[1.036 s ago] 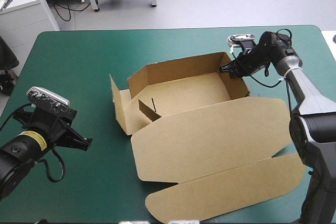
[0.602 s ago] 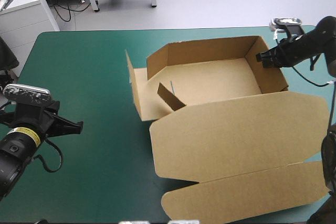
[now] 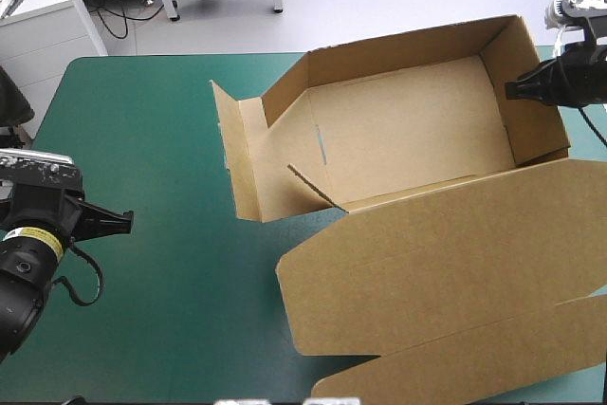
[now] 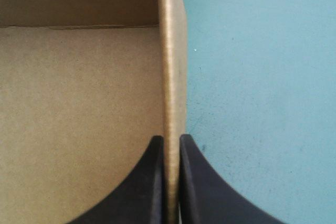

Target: Fold the box

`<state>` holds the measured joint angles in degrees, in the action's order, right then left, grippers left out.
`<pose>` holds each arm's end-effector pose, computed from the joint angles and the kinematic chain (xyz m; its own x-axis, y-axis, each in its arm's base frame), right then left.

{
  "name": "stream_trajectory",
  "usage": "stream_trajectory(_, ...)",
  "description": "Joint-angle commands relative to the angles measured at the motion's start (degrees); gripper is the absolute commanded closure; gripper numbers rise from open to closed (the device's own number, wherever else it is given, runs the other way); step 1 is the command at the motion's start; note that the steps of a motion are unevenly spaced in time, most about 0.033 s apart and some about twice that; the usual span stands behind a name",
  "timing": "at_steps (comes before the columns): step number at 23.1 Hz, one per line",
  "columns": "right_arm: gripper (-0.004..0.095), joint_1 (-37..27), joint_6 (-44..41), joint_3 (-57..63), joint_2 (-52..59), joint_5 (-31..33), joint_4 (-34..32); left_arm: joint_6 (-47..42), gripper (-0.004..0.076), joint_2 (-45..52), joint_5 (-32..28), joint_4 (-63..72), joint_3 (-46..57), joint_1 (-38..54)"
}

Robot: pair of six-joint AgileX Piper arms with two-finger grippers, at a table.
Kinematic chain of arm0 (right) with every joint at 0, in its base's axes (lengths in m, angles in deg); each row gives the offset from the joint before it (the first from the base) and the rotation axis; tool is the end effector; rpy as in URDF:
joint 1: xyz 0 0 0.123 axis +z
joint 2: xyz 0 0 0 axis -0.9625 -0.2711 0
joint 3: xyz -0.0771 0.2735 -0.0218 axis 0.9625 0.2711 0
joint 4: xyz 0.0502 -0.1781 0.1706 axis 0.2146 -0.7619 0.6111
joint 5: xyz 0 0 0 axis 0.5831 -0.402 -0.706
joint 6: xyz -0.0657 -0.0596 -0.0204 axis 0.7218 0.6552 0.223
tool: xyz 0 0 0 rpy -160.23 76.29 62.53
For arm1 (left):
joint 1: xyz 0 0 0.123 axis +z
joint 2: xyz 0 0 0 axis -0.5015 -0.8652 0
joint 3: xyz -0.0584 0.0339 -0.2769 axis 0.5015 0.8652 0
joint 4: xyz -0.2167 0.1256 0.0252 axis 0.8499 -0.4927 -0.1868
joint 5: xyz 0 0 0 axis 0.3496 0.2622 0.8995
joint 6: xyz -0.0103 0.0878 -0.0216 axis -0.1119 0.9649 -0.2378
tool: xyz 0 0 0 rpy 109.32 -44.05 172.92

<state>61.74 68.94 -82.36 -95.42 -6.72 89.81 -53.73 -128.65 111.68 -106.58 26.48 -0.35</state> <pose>0.2842 -0.0234 0.4744 -0.6209 -0.1497 -0.7694 -0.3072 0.9496 0.0631 0.1359 -0.0250 0.3902 -0.4552 0.2089 -0.8656 0.0253 0.9747 0.2219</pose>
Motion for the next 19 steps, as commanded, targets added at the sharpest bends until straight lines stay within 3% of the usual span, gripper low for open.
stream_trajectory(1,0.0928,-0.4,-0.4,-1.9,2.7,0.6,3.7,5.6,0.0706,-1.2,-3.0,3.0,-3.0,0.1)
stream_trajectory(2,0.0928,-0.4,-0.4,-1.9,2.7,0.6,3.7,9.2,0.0706,-2.7,-2.9,5.8,-3.9,0.1)
stream_trajectory(7,0.0928,-0.4,-0.4,-1.9,2.7,0.6,3.7,10.1,0.0706,-8.4,-2.5,8.0,-6.6,0.1)
stream_trajectory(10,0.0928,-0.4,-0.4,-1.9,2.7,0.6,3.7,17.4,0.0706,-11.0,-3.6,12.9,-7.4,0.2)
stream_trajectory(14,0.0928,-0.4,0.1,-1.9,2.7,0.6,3.7,19.6,0.0706,-13.9,-5.8,18.9,-7.7,4.9)
stream_trajectory(19,0.0928,-0.4,0.8,-1.9,2.7,0.6,3.5,37.5,0.0706,-17.4,-7.2,40.7,-7.7,18.2)
